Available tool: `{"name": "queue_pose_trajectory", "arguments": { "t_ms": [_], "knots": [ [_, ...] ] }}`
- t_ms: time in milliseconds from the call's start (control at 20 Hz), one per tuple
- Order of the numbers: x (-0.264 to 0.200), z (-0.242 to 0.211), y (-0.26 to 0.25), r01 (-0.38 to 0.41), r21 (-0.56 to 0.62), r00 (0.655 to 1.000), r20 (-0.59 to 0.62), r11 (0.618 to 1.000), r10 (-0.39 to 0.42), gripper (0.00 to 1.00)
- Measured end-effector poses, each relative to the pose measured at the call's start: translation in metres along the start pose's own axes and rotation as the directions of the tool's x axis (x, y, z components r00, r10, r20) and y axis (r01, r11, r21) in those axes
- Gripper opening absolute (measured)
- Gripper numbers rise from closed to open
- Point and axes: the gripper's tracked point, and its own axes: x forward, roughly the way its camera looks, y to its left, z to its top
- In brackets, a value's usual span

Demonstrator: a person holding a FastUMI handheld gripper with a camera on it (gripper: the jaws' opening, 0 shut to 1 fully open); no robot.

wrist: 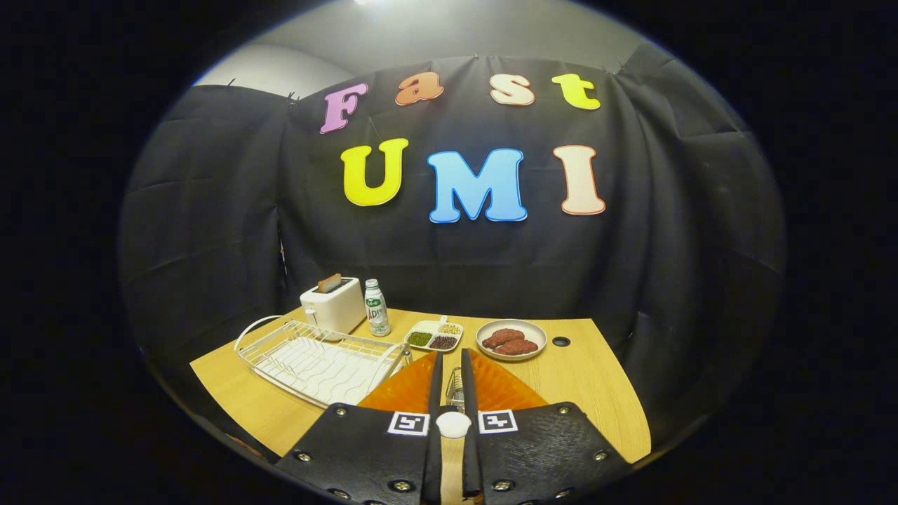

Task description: Take the plate from the dish rack, then take the spoon from the basket and place it into the plate.

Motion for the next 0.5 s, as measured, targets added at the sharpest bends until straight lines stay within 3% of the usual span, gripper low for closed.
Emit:
{"name": "queue_pose_trajectory", "arguments": {
  "t_ms": [300,500],
  "knots": [
    [0.006,-0.04,0.037,-0.063,-0.026,0.989,-0.133,0.998,0.059,0.11],
    [0.022,-0.065,0.072,-0.149,-0.048,0.969,-0.208,0.988,0.137,0.11]
  ]
}}
